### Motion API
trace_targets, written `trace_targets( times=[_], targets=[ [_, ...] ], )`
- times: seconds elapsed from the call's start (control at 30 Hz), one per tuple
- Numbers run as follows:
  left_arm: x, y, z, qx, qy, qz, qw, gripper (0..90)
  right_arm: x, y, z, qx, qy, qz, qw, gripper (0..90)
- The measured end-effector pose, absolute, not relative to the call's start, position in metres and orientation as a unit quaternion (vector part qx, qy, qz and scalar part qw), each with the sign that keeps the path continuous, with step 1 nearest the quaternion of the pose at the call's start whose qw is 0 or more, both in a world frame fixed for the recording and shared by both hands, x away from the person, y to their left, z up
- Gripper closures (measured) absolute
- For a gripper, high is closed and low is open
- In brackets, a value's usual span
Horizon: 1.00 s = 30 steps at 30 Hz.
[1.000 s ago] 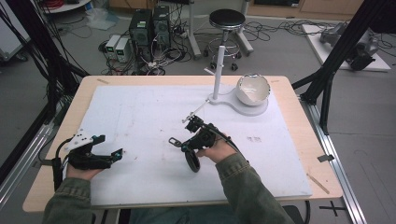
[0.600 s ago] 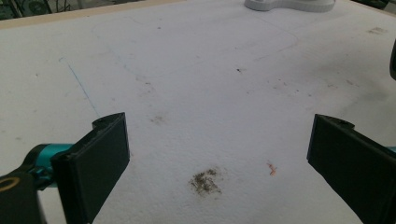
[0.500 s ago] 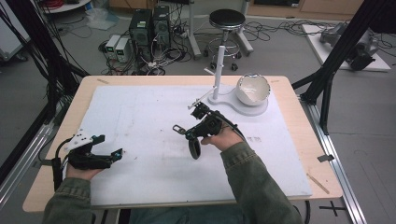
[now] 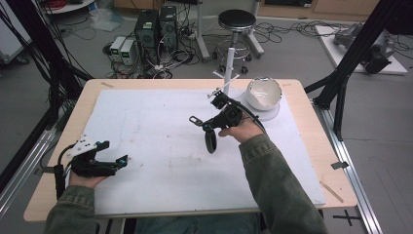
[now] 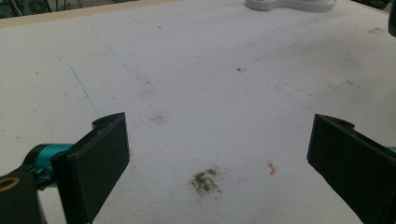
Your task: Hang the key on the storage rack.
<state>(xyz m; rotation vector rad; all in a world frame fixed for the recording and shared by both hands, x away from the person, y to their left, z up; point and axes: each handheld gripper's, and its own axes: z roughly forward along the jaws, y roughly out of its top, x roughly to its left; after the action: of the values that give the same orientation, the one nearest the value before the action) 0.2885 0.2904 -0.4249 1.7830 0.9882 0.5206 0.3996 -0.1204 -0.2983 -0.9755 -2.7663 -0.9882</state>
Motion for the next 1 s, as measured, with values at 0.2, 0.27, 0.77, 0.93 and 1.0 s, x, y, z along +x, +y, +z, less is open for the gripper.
trace_targets(
  times=[0.2, 0.27, 0.77, 0.93, 1.0],
  targets=[
    [0.289, 0.291, -0.425, 0.736, 0.408, 0.214, 0.496, 6.2, 0.411, -0.129, -0.293, -0.327, -0.888, -0.323, 0.022, 82.8],
    [0.289, 0.291, -0.425, 0.736, 0.408, 0.214, 0.496, 6.2, 0.414, -0.131, -0.292, -0.329, -0.887, -0.323, 0.022, 82.8],
    [0.289, 0.291, -0.425, 0.736, 0.409, 0.215, 0.495, 6.2, 0.443, -0.152, -0.279, -0.359, -0.874, -0.328, 0.004, 82.4],
    [0.289, 0.291, -0.425, 0.734, 0.411, 0.215, 0.496, 6.2, 0.452, -0.157, -0.277, -0.371, -0.87, -0.323, -0.013, 82.5],
    [0.289, 0.291, -0.425, 0.734, 0.41, 0.215, 0.496, 6.2, 0.456, -0.16, -0.276, -0.378, -0.867, -0.325, -0.015, 82.5]
  ],
)
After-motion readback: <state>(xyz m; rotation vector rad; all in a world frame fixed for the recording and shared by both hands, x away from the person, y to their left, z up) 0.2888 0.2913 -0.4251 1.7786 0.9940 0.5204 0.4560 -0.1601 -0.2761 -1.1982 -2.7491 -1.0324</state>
